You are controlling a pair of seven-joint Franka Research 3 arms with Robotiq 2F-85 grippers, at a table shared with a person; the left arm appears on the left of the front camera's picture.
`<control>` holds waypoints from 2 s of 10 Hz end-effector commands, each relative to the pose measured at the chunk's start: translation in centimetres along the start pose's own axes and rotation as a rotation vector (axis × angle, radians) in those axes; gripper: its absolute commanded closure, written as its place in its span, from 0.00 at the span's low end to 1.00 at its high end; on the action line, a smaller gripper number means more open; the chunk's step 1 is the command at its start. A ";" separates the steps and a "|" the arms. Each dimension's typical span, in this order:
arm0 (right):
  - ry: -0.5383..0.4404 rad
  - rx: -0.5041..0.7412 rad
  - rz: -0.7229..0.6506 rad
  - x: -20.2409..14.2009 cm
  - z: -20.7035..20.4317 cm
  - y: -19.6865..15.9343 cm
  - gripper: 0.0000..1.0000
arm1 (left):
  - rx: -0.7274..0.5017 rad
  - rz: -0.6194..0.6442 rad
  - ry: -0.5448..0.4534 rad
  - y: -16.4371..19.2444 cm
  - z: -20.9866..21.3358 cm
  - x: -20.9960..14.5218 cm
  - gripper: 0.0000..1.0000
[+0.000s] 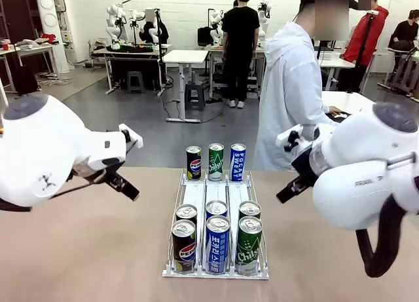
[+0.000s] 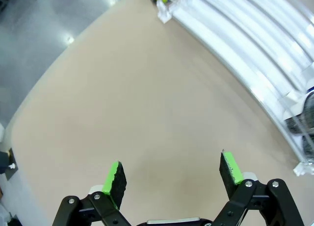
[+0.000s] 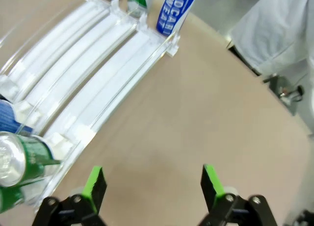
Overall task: Retrieve and hand over the desired beverage to the person.
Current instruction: Pick up a can of the same type that the person held from the Automatic Can Dispenser.
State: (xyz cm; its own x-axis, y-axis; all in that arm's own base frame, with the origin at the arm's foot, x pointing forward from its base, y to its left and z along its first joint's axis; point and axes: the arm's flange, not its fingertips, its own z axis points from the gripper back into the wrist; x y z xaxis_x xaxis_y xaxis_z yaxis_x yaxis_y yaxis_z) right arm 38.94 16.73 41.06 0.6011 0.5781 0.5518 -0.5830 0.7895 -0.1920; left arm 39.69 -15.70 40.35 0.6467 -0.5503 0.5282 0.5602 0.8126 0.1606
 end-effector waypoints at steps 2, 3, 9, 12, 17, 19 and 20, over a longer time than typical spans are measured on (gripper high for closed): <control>-0.047 -0.088 0.033 -0.1 12.4 0.4 0.00 | 0.099 -0.075 -0.090 -0.8 11.0 3.7 0.00; -0.028 -0.091 0.056 0.8 16.4 0.4 0.00 | 0.123 -0.108 -0.100 -1.5 14.4 5.6 0.00; -0.019 -0.126 0.079 2.5 27.8 1.7 0.00 | 0.123 -0.147 -0.132 -3.0 22.9 9.1 0.00; -0.019 -0.126 0.079 2.5 27.8 1.7 0.00 | 0.123 -0.147 -0.132 -3.0 22.9 9.1 0.00; -0.149 0.358 -0.060 -1.0 28.5 -8.3 0.00 | -0.460 -0.083 -0.227 7.5 26.2 5.3 0.00; -0.269 0.466 -0.223 -3.3 28.8 -13.7 0.00 | -0.509 0.009 -0.286 13.5 27.1 2.9 0.00; -0.311 0.494 -0.288 -4.7 29.1 -16.0 0.00 | -0.506 0.052 -0.321 15.6 28.0 1.2 0.00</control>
State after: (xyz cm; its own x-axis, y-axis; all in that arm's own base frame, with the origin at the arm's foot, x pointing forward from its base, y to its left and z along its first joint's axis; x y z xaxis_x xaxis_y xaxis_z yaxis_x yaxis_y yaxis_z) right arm 29.20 -3.69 64.90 0.6040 0.2674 0.7508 -0.6679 0.6837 0.2939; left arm 34.22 0.70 66.46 0.5122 -0.3918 0.7643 0.7817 0.5814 -0.2258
